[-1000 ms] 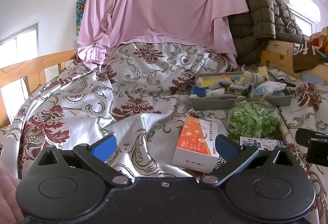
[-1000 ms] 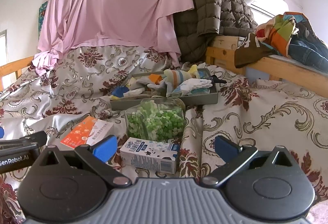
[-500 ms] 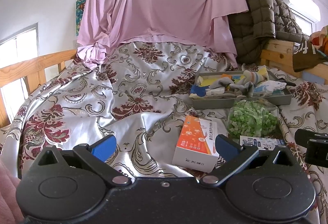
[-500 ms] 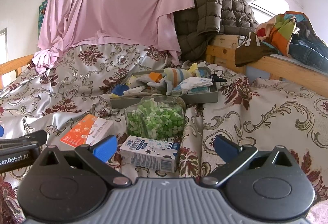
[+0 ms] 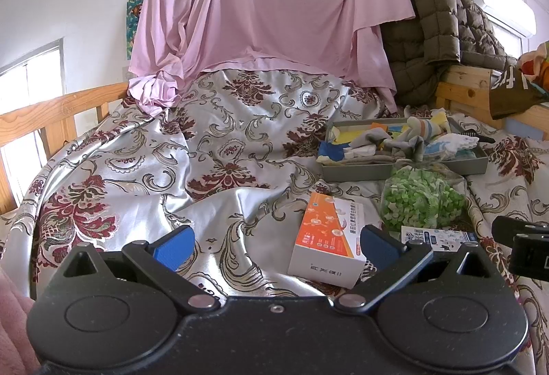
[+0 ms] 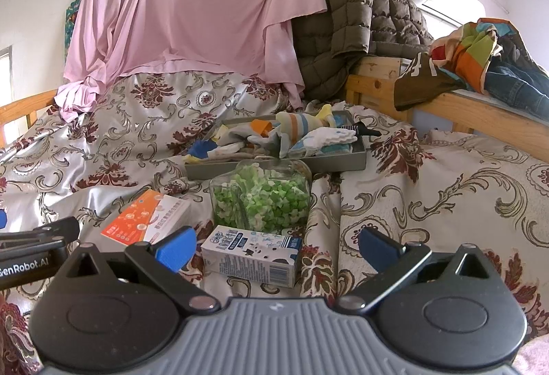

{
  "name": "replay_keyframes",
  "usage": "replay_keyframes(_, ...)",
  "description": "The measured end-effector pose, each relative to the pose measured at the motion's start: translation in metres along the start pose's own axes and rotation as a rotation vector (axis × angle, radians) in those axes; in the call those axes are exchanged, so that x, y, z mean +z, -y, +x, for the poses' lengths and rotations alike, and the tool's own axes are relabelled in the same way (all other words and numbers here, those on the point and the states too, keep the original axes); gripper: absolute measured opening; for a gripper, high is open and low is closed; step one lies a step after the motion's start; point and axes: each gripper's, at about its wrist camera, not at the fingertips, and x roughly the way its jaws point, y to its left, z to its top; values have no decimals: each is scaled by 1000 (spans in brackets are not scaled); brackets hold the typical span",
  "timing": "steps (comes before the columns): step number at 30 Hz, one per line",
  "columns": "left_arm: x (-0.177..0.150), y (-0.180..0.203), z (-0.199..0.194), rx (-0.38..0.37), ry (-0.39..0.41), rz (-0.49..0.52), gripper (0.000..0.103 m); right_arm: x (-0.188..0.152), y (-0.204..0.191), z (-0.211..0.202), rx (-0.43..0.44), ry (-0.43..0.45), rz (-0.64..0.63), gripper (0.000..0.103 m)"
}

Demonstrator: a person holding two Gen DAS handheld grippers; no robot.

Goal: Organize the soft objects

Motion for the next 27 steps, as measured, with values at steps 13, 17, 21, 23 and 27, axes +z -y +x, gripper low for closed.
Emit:
replay_keyframes(13, 1, 0, 0, -1, -2, 0, 102, 1, -1, 0, -1, -1, 0, 103)
replay_keyframes(17, 1, 0, 0, 0, -4, 0, 102, 1, -1, 0, -1, -1, 0, 103)
replay_keyframes(21, 1, 0, 0, 3, -3, -1, 102, 1, 0, 0, -1, -1, 0, 103)
replay_keyframes(23, -1, 0, 0, 2, -3, -5, 102, 1, 0, 0, 0, -1, 1, 103)
replay_keyframes(27, -1, -3, 1, -32, -17, -17, 102, 1, 0, 0, 0, -2, 0, 103)
